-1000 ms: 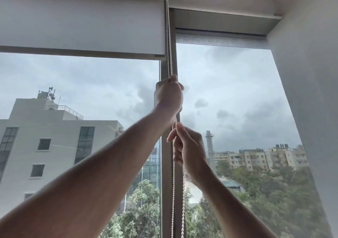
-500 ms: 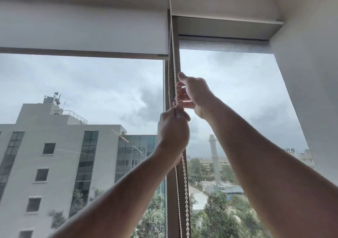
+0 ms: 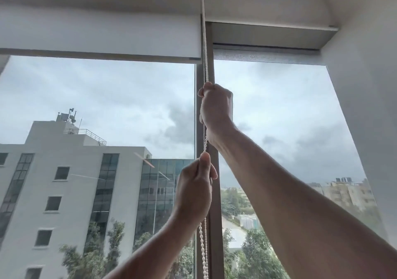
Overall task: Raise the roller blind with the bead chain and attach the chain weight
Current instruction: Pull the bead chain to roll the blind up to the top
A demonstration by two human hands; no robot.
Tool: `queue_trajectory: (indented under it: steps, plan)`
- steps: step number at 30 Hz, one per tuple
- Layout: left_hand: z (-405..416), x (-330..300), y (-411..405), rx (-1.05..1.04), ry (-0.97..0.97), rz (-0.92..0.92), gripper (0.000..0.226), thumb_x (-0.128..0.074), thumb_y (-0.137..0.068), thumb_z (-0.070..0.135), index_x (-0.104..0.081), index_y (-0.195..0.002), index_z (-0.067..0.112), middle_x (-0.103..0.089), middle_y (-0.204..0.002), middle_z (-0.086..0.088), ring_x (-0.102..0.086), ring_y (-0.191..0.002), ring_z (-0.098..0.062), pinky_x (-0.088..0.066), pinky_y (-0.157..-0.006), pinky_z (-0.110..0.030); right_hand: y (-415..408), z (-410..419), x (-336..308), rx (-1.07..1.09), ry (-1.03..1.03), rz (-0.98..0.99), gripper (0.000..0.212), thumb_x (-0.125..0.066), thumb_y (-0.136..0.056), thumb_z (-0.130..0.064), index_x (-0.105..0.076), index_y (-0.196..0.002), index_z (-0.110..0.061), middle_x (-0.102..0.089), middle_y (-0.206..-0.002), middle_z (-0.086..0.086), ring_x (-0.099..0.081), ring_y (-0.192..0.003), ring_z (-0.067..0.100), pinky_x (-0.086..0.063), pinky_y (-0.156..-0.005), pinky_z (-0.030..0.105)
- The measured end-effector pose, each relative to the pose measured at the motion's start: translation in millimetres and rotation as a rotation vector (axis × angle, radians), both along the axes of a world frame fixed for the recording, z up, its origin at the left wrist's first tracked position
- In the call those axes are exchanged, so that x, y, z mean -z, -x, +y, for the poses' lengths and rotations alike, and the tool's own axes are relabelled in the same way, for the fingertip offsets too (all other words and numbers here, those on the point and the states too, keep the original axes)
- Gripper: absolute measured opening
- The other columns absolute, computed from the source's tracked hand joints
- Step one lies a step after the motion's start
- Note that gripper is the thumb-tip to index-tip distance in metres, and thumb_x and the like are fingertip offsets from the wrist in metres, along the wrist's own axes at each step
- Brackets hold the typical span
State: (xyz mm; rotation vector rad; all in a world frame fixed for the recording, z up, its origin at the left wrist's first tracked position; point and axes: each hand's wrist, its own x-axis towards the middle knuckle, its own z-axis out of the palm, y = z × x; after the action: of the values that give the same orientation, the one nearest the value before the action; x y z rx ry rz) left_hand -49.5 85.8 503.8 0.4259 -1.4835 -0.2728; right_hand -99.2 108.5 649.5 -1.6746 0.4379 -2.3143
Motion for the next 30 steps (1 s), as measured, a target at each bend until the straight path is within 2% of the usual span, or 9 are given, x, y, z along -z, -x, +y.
queue_trajectory:
  steps: [4, 8, 10, 15, 18, 20, 23, 26, 30]
  plan:
    - [-5, -14, -21, -0.126, 0.0, -0.051, 0.071, -0.022, -0.094, 0.064, -0.062, -0.07, 0.011, -0.042, -0.041, 0.006, -0.041, -0.036, -0.011, -0.044, -0.057, -0.032, 7, 4, 14, 0.127, 0.075, 0.001, 0.04, -0.042, -0.085, -0.011, -0.055, -0.05, -0.023, -0.047, -0.039, -0.017, -0.039, -0.047, 0.014, -0.026, -0.048, 0.024]
    - [-13, -50, -33, -0.155, -0.013, 0.021, 0.063, -0.023, -0.098, 0.062, -0.065, -0.084, 0.016, -0.045, -0.045, 0.005, -0.047, -0.037, -0.007, -0.048, -0.06, -0.033, 16, -11, 47, 0.196, 0.102, 0.003, 0.037, -0.041, -0.09, -0.01, -0.053, -0.057, -0.022, -0.047, -0.042, -0.016, -0.041, -0.052, 0.01, -0.027, -0.054, 0.026]
    - [-13, -71, -33, -0.119, -0.002, 0.042, 0.058, -0.031, -0.1, 0.058, -0.065, -0.086, 0.013, -0.049, -0.046, 0.006, -0.049, -0.043, -0.008, -0.048, -0.059, -0.031, 13, -18, 67, 0.24, 0.133, 0.012, 0.036, -0.04, -0.092, -0.014, -0.052, -0.059, -0.022, -0.049, -0.046, -0.017, -0.041, -0.051, 0.005, -0.028, -0.051, 0.025]
    - [3, -109, -19, 0.053, -0.088, 0.037, 0.047, -0.038, -0.102, 0.048, -0.064, -0.099, 0.009, -0.063, -0.081, -0.006, -0.062, -0.071, -0.018, -0.052, -0.054, -0.024, 8, -36, 111, 0.274, 0.225, 0.002, 0.041, -0.043, -0.097, -0.006, -0.049, -0.062, -0.025, -0.052, -0.053, -0.017, -0.048, -0.054, -0.001, -0.031, -0.05, 0.012]
    - [17, -123, 0, 0.282, -0.225, 0.072, 0.039, -0.039, -0.104, 0.041, -0.061, -0.099, 0.01, -0.065, -0.08, -0.006, -0.065, -0.064, -0.018, -0.053, -0.051, -0.026, 3, -39, 121, 0.282, 0.257, 0.008, 0.04, -0.042, -0.101, -0.012, -0.052, -0.064, -0.025, -0.051, -0.052, -0.015, -0.047, -0.053, 0.0, -0.031, -0.048, 0.012]
    - [23, -127, 12, 0.357, -0.256, 0.124, 0.038, -0.036, -0.107, 0.033, -0.061, -0.09, 0.008, -0.056, -0.059, -0.001, -0.049, -0.039, -0.01, -0.036, -0.037, -0.017, 4, -39, 121, 0.25, 0.27, 0.002, 0.046, -0.041, -0.102, -0.016, -0.048, -0.059, -0.03, -0.05, -0.05, -0.019, -0.042, -0.048, 0.002, -0.028, -0.047, 0.014]
    - [27, -124, 23, 0.347, -0.228, 0.192, 0.037, -0.036, -0.106, 0.023, -0.054, -0.075, 0.012, -0.035, -0.038, 0.01, -0.024, -0.028, -0.005, -0.016, -0.032, -0.015, 10, -43, 123, 0.145, 0.218, 0.006, 0.051, -0.044, -0.103, -0.014, -0.046, -0.055, -0.029, -0.041, -0.046, -0.015, -0.032, -0.049, 0.009, -0.026, -0.049, 0.028]
    - [29, -108, 27, 0.265, -0.18, 0.214, 0.035, -0.038, -0.103, 0.019, -0.054, -0.072, 0.016, -0.031, -0.037, 0.011, -0.023, -0.029, -0.007, -0.017, -0.035, -0.017, 16, -52, 132, -0.067, 0.099, 0.013, 0.049, -0.049, -0.101, -0.02, -0.042, -0.053, -0.016, -0.032, -0.045, -0.002, -0.026, -0.042, 0.015, -0.019, -0.044, 0.027]
    - [26, -87, 27, 0.197, -0.093, 0.232, 0.038, -0.042, -0.096, 0.011, -0.057, -0.062, 0.019, -0.037, -0.04, 0.011, -0.032, -0.036, -0.009, -0.025, -0.039, -0.019, 32, -49, 105, -0.366, -0.178, -0.085, 0.066, -0.038, -0.097, -0.062, -0.048, -0.047, -0.021, -0.035, -0.042, -0.005, -0.028, -0.033, 0.009, -0.025, -0.035, 0.017]
